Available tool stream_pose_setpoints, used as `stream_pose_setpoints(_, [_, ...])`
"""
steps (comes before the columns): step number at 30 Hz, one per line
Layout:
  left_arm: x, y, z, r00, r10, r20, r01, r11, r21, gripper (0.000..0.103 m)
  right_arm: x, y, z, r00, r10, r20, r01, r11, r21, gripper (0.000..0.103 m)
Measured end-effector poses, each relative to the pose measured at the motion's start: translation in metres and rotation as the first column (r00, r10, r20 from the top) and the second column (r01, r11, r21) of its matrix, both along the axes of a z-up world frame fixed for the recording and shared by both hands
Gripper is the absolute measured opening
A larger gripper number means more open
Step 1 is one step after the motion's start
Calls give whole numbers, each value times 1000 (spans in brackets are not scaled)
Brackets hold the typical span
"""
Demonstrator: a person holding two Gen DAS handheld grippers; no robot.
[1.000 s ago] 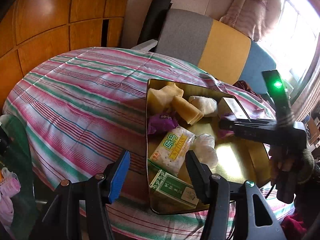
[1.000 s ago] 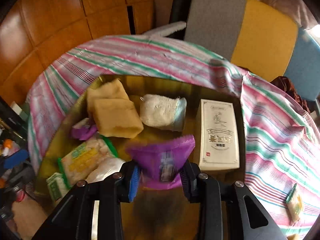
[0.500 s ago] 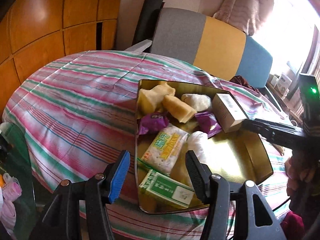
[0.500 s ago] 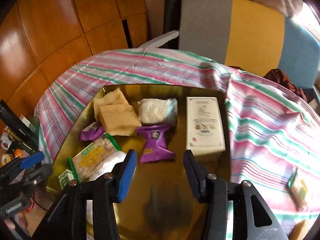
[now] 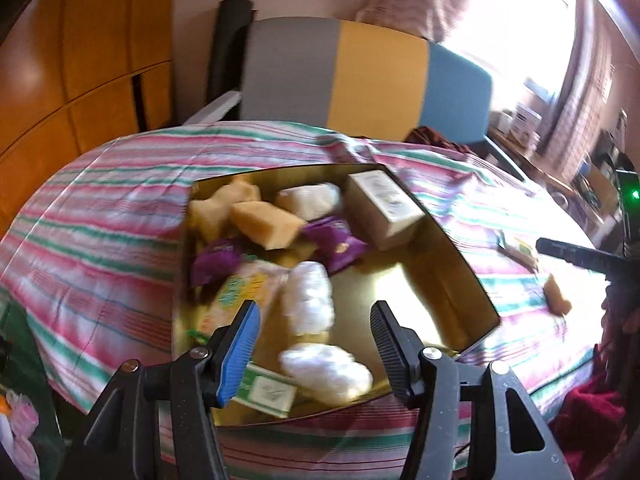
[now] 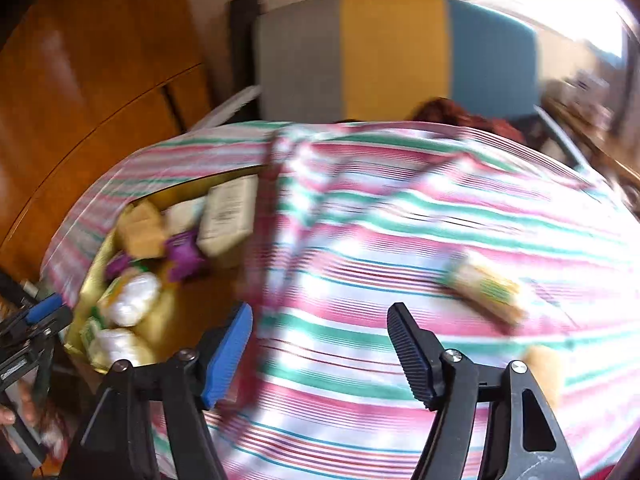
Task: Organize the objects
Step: 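Reach the left gripper to the WEIDAN cracker pack and grasp it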
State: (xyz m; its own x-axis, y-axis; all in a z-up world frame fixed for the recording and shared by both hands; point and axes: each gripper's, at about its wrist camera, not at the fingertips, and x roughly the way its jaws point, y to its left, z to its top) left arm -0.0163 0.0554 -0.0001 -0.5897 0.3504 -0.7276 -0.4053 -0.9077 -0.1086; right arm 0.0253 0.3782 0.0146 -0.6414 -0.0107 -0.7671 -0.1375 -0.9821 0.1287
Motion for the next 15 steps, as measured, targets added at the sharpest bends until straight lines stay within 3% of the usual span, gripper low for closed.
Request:
stream_pose_setpoints(7, [9, 42, 3, 995, -101, -11, 101, 994, -51, 58, 33, 94, -9, 974, -226, 36, 226, 974, -7, 74])
stream_pose_setpoints(12, [14, 71, 6, 985, -169, -25, 166, 982, -95, 59, 51, 147, -23, 935, -350, 52, 351, 936, -17, 75])
stream_pose_setpoints(15, [15, 91, 7, 977, -211, -30, 205, 970, -132, 59, 62, 171, -37, 908, -413, 67, 417, 905, -78, 75])
